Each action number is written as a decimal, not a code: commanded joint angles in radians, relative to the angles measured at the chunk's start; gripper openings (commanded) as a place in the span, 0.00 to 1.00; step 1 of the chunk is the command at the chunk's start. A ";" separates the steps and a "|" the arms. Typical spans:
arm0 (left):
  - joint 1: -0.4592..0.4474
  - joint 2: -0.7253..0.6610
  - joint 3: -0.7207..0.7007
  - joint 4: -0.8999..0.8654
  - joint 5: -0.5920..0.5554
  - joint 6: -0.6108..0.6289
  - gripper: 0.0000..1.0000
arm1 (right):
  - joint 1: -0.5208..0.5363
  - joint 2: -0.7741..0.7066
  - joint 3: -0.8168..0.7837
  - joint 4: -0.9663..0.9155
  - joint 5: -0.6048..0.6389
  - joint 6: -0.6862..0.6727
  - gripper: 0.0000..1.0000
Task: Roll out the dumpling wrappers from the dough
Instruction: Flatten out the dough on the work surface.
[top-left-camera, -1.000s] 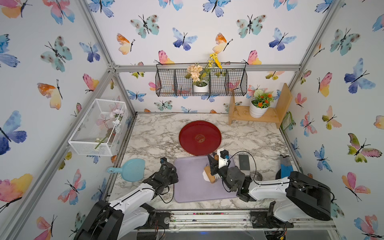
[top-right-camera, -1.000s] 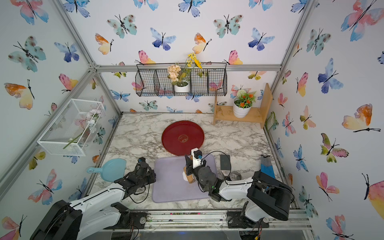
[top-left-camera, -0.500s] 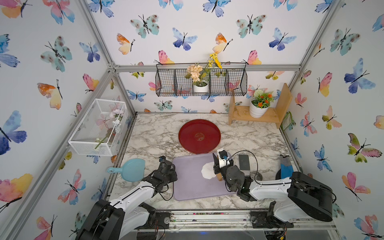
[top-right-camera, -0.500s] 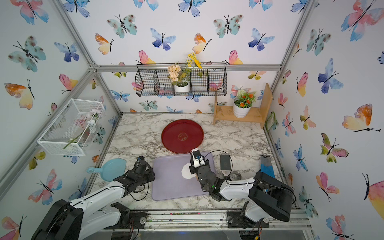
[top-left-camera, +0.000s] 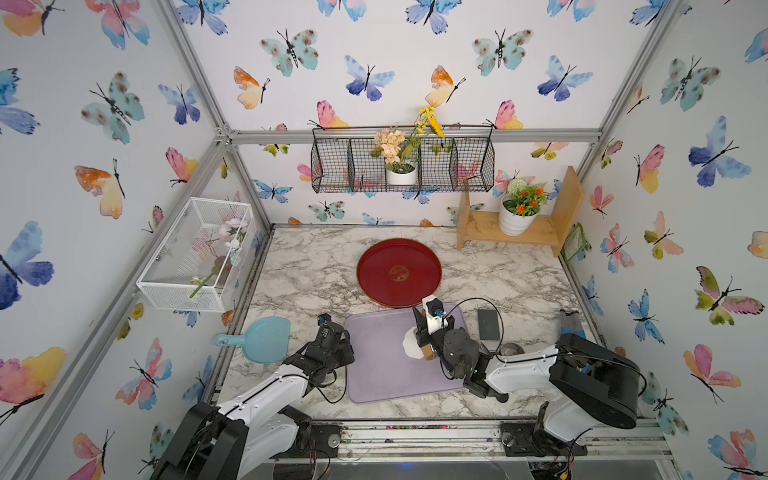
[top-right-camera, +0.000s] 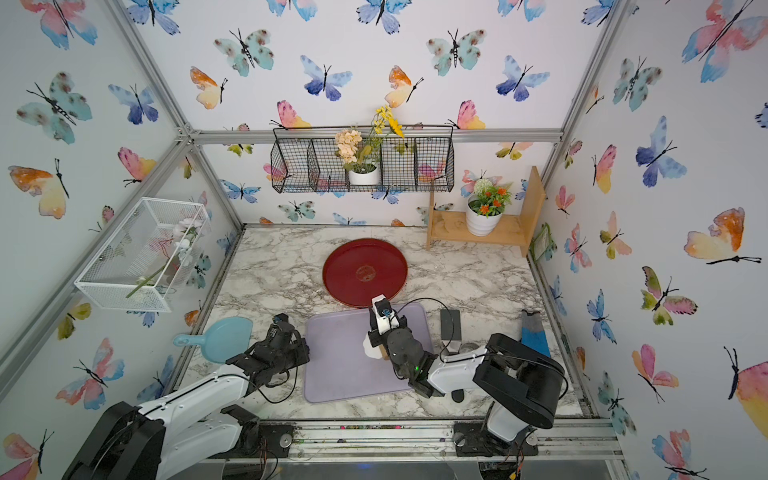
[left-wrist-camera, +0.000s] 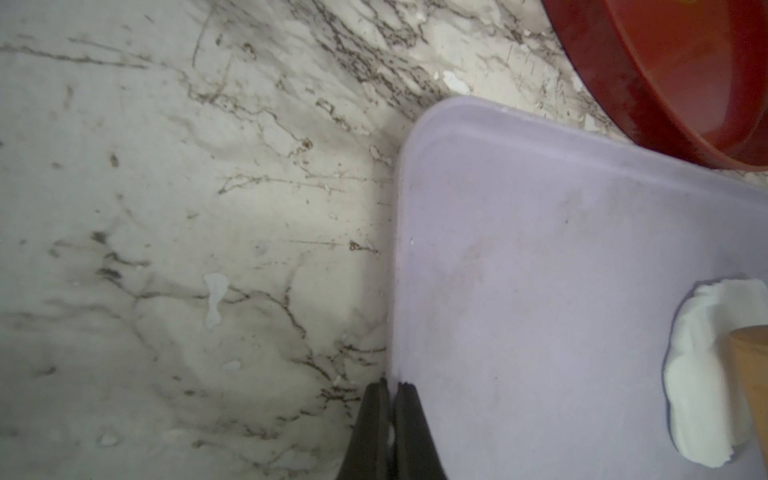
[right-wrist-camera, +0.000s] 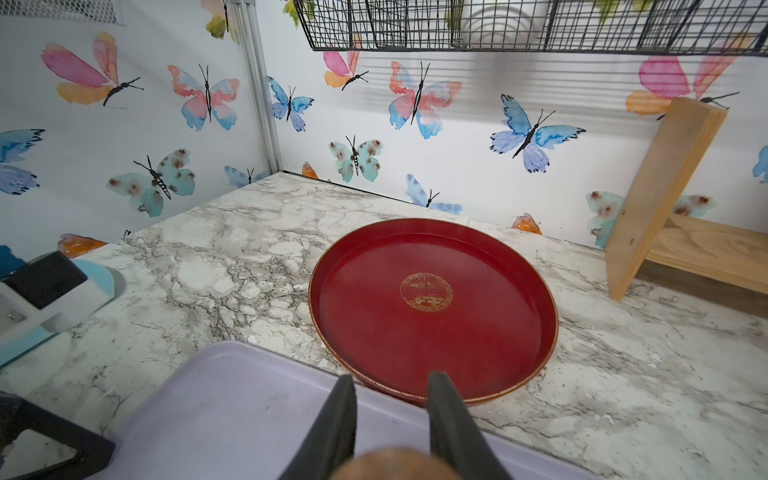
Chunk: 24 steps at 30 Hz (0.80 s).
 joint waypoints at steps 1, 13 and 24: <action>0.008 -0.017 -0.006 0.016 0.026 -0.028 0.00 | -0.004 0.052 0.012 0.165 -0.020 0.006 0.02; 0.008 -0.024 -0.012 0.013 0.018 -0.038 0.00 | -0.007 0.143 -0.093 0.283 0.052 -0.051 0.02; 0.008 -0.024 -0.011 0.008 0.016 -0.038 0.00 | -0.061 0.159 -0.182 0.272 0.135 -0.031 0.03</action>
